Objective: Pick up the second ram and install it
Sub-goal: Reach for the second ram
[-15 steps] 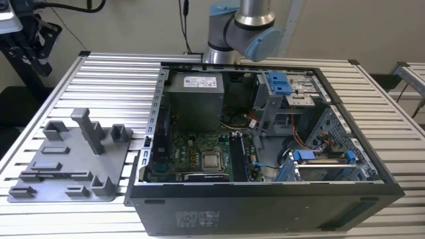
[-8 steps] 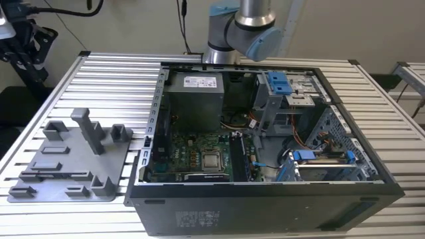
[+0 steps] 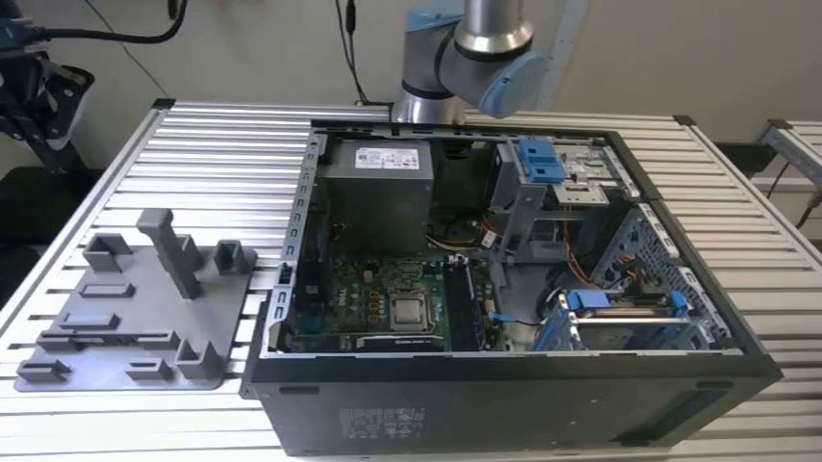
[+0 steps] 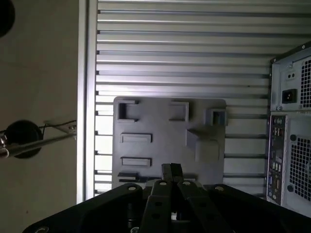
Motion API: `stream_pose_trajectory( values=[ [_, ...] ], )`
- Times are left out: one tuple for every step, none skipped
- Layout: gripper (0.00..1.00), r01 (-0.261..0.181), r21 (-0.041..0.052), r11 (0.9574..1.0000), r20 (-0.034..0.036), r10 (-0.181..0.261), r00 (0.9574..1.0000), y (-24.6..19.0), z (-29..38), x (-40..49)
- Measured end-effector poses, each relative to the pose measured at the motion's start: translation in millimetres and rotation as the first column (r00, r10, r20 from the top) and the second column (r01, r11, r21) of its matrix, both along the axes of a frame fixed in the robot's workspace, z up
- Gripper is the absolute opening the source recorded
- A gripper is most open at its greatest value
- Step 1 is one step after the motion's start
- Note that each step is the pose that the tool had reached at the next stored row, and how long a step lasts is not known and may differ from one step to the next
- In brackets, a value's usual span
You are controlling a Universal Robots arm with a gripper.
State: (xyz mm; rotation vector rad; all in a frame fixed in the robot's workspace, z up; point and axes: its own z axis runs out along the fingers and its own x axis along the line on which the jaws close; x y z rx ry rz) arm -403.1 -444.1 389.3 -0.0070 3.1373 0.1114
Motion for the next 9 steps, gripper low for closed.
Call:
stream_pose_trajectory(
  values=[
    [0.11,0.000,0.0001,1.0000,0.0001,0.000,1.0000,-2.5,-0.2,0.0],
    [0.11,0.000,0.0000,1.0000,0.0000,0.000,1.0000,-5.2,-0.4,-0.1],
    [0.11,0.000,0.0001,1.0000,0.0001,0.000,1.0000,-8.5,-0.6,-0.1],
    [0.11,0.000,0.0000,1.0000,0.0000,0.000,1.0000,-11.5,-0.7,-0.3],
    [0.11,0.000,0.0000,1.0000,0.0000,0.000,1.0000,-14.8,-0.9,-0.5],
    [0.11,0.000,0.0000,1.0000,0.0001,0.000,1.0000,-18.3,-1.1,-0.7],
    [0.11,0.000,0.0000,1.0000,0.0000,0.000,1.0000,-21.9,-1.3,-1.1],
    [0.11,0.000,0.0001,1.0000,0.0001,0.000,1.0000,-25.3,-1.4,-1.5],
    [0.11,0.000,0.0000,1.0000,0.0000,0.000,1.0000,-28.6,-1.6,-1.7]
  ],
)
